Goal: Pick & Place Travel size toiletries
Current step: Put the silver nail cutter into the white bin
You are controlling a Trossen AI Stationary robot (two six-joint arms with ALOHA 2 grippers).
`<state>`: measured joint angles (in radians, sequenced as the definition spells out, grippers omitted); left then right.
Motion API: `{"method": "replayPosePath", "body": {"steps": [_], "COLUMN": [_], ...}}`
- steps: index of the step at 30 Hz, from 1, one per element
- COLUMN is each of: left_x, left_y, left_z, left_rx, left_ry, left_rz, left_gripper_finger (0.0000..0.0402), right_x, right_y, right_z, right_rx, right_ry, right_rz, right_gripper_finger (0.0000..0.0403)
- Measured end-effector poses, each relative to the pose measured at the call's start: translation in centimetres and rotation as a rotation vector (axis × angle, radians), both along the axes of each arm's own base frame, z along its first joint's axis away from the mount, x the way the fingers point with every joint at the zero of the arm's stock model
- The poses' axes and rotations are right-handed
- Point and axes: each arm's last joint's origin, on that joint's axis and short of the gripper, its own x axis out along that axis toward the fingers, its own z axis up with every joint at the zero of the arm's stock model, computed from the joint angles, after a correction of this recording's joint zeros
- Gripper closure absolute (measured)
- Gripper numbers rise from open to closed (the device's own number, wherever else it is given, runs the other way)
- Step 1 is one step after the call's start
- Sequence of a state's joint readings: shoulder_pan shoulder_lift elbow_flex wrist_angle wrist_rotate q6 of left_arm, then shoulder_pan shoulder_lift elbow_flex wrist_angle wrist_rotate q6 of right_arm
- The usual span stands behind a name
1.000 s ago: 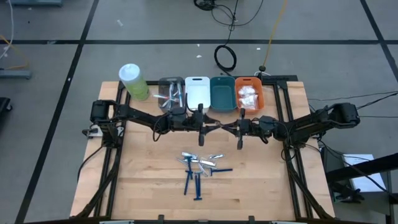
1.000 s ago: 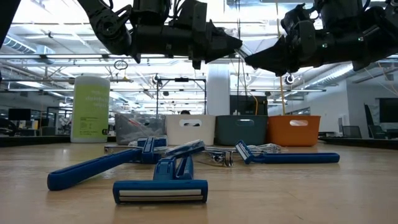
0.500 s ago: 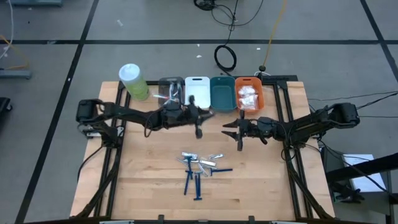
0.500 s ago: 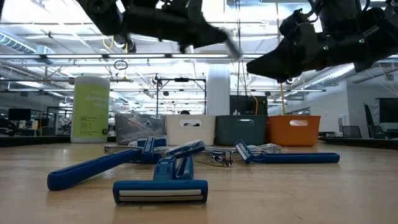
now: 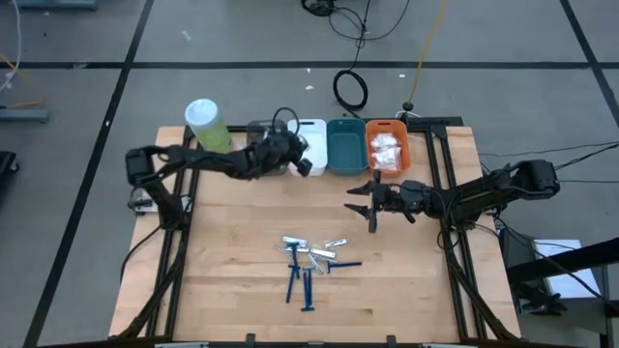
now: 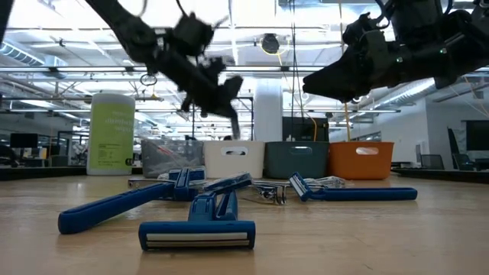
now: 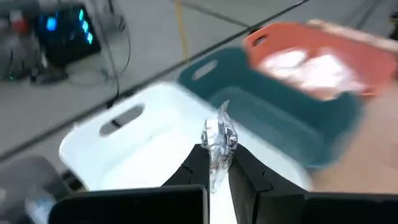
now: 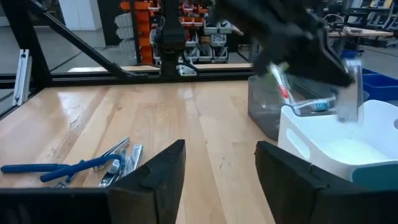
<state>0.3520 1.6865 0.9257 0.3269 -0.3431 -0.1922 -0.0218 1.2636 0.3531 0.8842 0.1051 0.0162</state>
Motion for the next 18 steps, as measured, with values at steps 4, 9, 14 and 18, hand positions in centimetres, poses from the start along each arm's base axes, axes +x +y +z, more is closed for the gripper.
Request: {"method": "replayPosePath", "body": {"steps": [4,9,14,18], "left_x": [0.0,-0.5,-0.3,-0.2], "left_y": [2.1,2.7,2.3,2.2], "left_z": [-2.3,-2.8,-2.5,-2.5], "left_rx": [-0.096,-0.16,-0.141,-0.14], "left_ry": [-0.005,-0.003,-0.007,-0.006], "left_rz": [0.007,0.045,0.021,0.018], "left_gripper_finger": [0.0353,0.0291,0.0219,0.0165], "right_x": [0.0,0.0,-0.2,-0.2], "right_y": [0.0,0.0,0.5,1.3], "right_z": [0.0,-0.2,-1.1,-1.3], "right_rx": [0.001,-0.001,0.001,0.045], "right_ry": [0.001,0.019,0.113,0.133], "right_rz": [-0.003,0.005,0.131,0.22], "right_gripper_finger": [0.0219,0.0217,0.0214,0.0217]}}
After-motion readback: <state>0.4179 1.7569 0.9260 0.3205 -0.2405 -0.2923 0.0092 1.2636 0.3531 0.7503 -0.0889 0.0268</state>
